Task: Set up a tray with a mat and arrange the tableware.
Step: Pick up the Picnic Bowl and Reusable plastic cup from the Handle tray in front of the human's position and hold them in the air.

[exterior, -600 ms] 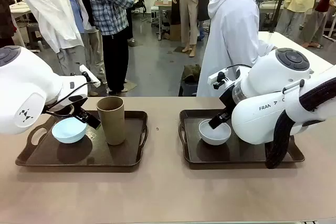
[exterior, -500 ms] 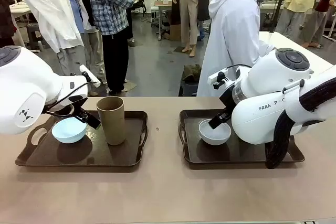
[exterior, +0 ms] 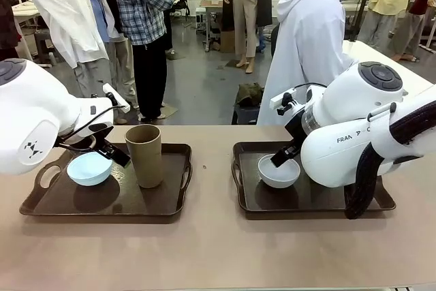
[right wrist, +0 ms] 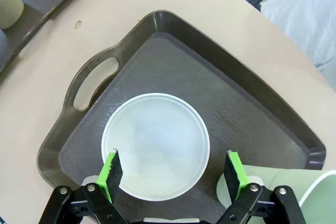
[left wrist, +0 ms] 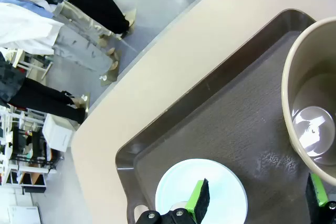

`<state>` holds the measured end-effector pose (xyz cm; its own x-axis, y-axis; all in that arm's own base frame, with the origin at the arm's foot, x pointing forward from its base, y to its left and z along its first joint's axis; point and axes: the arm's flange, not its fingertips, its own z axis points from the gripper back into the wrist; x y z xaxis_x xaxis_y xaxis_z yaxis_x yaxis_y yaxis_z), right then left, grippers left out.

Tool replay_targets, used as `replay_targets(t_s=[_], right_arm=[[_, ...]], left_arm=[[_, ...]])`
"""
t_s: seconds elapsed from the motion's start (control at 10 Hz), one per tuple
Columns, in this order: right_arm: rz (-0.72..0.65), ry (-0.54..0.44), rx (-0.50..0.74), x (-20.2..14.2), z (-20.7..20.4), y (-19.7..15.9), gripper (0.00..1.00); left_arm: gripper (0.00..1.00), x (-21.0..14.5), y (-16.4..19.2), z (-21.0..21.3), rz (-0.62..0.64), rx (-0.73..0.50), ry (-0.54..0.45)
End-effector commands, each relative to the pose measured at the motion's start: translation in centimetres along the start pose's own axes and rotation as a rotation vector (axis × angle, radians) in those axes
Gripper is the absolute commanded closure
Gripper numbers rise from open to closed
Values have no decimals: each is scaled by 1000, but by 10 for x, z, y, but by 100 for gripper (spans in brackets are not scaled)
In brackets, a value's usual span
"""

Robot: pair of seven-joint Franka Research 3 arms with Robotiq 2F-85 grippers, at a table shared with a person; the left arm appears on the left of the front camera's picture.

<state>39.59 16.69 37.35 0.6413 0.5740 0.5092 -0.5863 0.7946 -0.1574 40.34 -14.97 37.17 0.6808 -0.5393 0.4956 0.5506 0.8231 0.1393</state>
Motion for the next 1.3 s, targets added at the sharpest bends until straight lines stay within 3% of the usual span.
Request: replay_targets(t_s=[0.0,0.5,0.7,0.8,0.9,1.0,1.2], right_arm=[[0,0,0,0,0,0,0],[0,0,0,0,0,0,0],[-115,122,-52,2,36,37,0],[-158,164,-69,5,61,61,0],[-250,200,-79,8,80,70,0],[-316,243,-67,9,97,79,0],[-339,348,-53,-14,133,100,0]], left_arm=[[0,0,0,0,0,0,0],[0,0,0,0,0,0,0],[0,-24,-31,48,-121,165,38],[0,-32,-44,82,-67,251,15],[0,-37,-50,102,2,259,39],[0,-41,-53,120,-23,235,56],[0,-56,-63,157,18,100,131]])
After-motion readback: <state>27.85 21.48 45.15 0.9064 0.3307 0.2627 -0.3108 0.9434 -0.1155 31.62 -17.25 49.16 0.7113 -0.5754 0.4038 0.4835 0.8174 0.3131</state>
